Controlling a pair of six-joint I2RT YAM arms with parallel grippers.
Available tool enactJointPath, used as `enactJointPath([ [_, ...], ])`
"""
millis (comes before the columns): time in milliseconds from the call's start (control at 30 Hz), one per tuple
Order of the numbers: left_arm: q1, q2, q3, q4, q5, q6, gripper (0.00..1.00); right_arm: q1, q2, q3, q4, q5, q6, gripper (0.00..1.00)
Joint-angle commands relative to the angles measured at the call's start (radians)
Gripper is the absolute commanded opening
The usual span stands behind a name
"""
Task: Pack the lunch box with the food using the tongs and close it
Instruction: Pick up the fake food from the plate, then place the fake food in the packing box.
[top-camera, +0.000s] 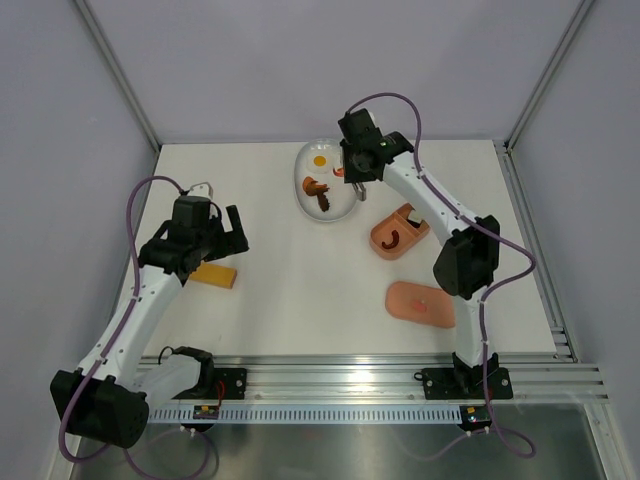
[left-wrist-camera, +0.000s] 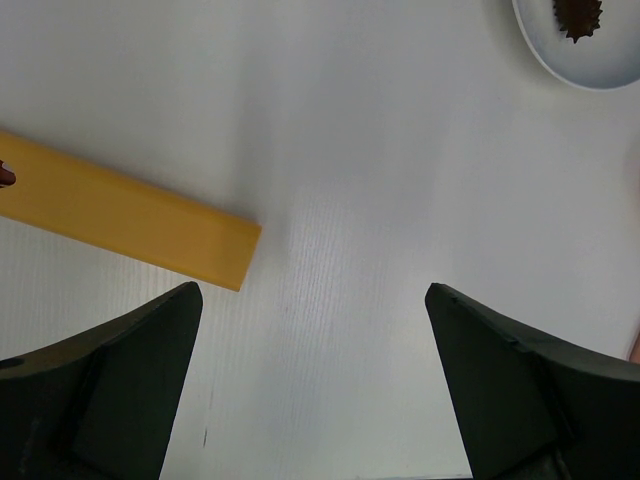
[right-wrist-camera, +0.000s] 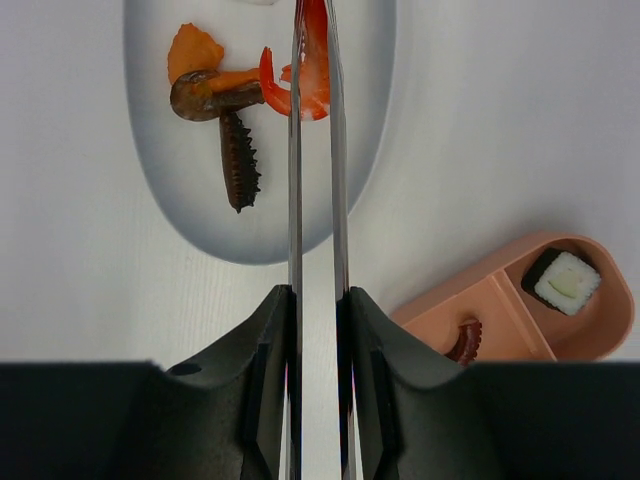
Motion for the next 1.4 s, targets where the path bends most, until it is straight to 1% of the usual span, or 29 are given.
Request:
enactJointPath([
  [0, -0.003, 0.008, 0.009, 0.026, 0.005, 0.019, 0.99, 0.009, -0.129, -0.044, -0.006, 0.051, -0.019, 0.14],
  [67, -0.003, 0.013, 0.012, 0.032, 0.013, 0.019, 0.99, 0.009, -0.200, -0.090, 0.000, 0.062, -0.017, 0.14],
  [433, -0.003, 0.042, 0.013, 0.063, 0.038, 0.024, 0.99, -0.002, -0.578, -0.501, 0.004, 0.110, 0.070, 0.14],
  [600, -0.003, 0.042, 0.007, 0.069, 0.027, 0.019, 0.99, -0.002, -0.579, -0.682, -0.010, 0.117, 0.121, 0.15],
  [633, -0.003, 0.045, 0.006, 0.070, 0.027, 0.019, 0.99, -0.002, -0.703, -0.710, 0.000, 0.122, 0.145, 0.15],
  [700, -0.003, 0.048, 0.001, 0.072, 0.035, 0.013, 0.99, 0.000, -0.705, -0.769, 0.012, 0.113, 0.173, 0.15],
  [767, -0.003, 0.051, -0.002, 0.072, 0.041, 0.005, 0.99, -0.002, -0.749, -0.806, 0.013, 0.105, 0.187, 0.15],
  [1000, -0.004, 0.048, -0.004, 0.072, 0.044, -0.005, 0.99, -0.002, -0.789, -0.888, 0.026, 0.093, 0.215, 0.15],
  [1367, -0.003, 0.041, -0.004, 0.064, 0.044, -0.015, 0.99, -0.002, -0.755, -0.908, 0.085, 0.051, 0.218, 0.19],
])
